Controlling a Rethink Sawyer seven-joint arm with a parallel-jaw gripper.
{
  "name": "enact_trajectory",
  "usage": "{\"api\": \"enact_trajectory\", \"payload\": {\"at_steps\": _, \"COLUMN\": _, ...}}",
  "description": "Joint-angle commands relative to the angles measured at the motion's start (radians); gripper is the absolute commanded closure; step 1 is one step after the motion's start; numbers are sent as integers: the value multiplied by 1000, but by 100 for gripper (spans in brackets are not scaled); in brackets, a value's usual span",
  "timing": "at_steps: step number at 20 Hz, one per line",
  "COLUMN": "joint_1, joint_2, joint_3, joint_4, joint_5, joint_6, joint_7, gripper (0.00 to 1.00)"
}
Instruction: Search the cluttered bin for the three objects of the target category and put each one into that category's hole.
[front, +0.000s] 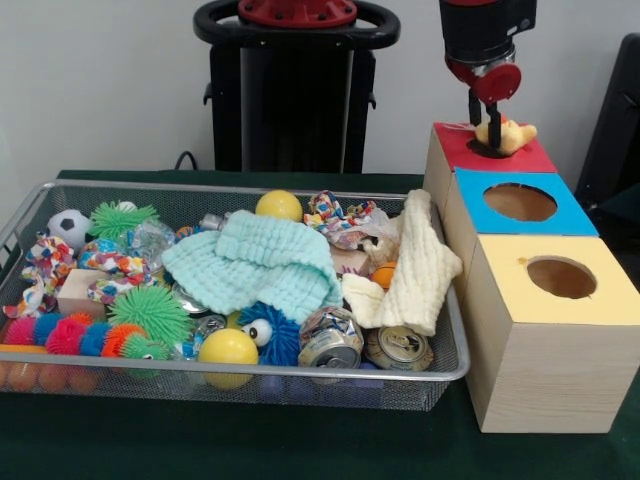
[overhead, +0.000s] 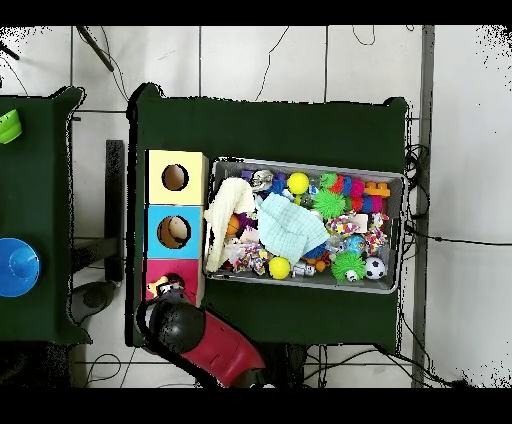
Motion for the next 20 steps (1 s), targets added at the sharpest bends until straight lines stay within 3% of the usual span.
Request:
{"api": "enact_trajectory", "payload": {"at_steps": 1, "joint_1": 11, "joint_2": 34, "joint_3": -11, "joint_4": -21, "joint_5": 44, "joint_6": 123, "joint_7": 223, "gripper": 0}}
{"api": "enact_trajectory", "payload": {"at_steps": 7, "joint_1": 11, "joint_2": 36, "joint_3": -21, "joint_4": -22, "joint_5": 35, "joint_6": 139, "joint_7": 219, "gripper": 0}}
{"api": "enact_trajectory", "payload": {"at_steps": 8, "joint_1": 12, "joint_2": 34, "joint_3": -22, "joint_4": -19, "joint_5": 38, "joint_6": 135, "joint_7": 222, "gripper": 100}}
{"api": "enact_trajectory", "payload": {"at_steps": 17, "joint_1": 8, "joint_2": 38, "joint_3": -53, "joint_4": -35, "joint_5": 22, "joint_6": 170, "joint_7": 213, "gripper": 100}}
{"api": "enact_trajectory", "payload": {"at_steps": 20, "joint_1": 35, "joint_2": 24, "joint_3": -98, "joint_4": -57, "joint_5": -12, "joint_6": 227, "joint_7": 236, "gripper": 100}}
